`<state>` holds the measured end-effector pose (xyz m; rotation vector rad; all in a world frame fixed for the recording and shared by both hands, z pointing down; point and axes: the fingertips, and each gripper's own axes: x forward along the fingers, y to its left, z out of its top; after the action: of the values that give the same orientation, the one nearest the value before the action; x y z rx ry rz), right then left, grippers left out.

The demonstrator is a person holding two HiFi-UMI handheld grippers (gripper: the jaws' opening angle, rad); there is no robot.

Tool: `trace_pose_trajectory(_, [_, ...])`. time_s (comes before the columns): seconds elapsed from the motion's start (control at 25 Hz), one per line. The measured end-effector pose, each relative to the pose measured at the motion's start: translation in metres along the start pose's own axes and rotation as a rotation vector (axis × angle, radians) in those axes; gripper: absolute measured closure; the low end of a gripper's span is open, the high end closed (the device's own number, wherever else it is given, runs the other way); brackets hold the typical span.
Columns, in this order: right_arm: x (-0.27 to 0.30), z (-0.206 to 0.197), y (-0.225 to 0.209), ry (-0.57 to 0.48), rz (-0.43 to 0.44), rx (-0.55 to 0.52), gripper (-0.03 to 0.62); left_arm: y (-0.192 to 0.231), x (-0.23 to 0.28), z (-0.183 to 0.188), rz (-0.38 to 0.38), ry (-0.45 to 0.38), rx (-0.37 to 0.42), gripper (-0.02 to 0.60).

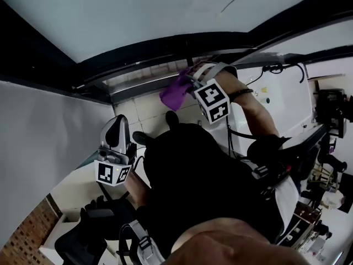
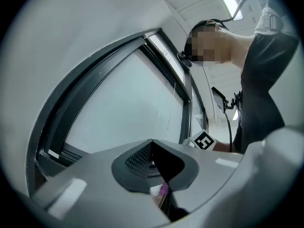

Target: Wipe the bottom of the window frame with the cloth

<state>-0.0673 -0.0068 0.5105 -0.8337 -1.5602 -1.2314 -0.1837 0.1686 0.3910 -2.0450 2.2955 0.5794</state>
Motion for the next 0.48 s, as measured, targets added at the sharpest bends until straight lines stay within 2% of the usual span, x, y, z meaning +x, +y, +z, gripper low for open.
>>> trace_pose_trajectory(0.04, [0.005,0.008,0.011,-0.18,0.03,0.176,0.533,-0.001,0.003,-0.001,-0.006,0.008,-0.001,0.581])
trace_pose_trajectory(0.08, [0.016,0.012,0.016,-0.381,0.055,0.411,0.533,-0.002,0.007,-0.003,-0.013,0.018,-0.001,0.581])
trace_pose_trajectory(0.2, [0.056,0.0,0.01,-1.053,0.154,1.339,0.532,-0.004,0.02,-0.002,-0.048,0.061,0.014,0.581])
trace_pose_trajectory(0.24, [0.065,-0.012,0.005,-1.255,0.169,1.616,0.531,-0.005,0.024,-0.001,-0.06,0.074,0.021,0.581])
trace_pose_trajectory(0.28, [0.068,-0.027,0.001,-1.416,0.136,1.819,0.531,-0.008,0.029,0.0,-0.068,0.082,0.027,0.581])
trace_pose_trajectory(0.32, [0.065,-0.045,-0.003,-1.518,0.036,1.929,0.531,-0.013,0.034,0.001,-0.072,0.086,0.03,0.581])
trace_pose_trajectory(0.36, [0.058,-0.062,-0.01,-1.552,-0.122,1.951,0.532,-0.018,0.04,0.0,-0.076,0.088,0.033,0.581])
trace_pose_trajectory(0.44, [0.041,-0.088,-0.032,-1.486,-0.482,1.818,0.532,-0.028,0.05,-0.002,-0.091,0.104,0.044,0.581])
trace_pose_trajectory(0.48, [0.034,-0.095,-0.048,-1.428,-0.625,1.72,0.531,-0.033,0.056,-0.003,-0.103,0.12,0.052,0.581])
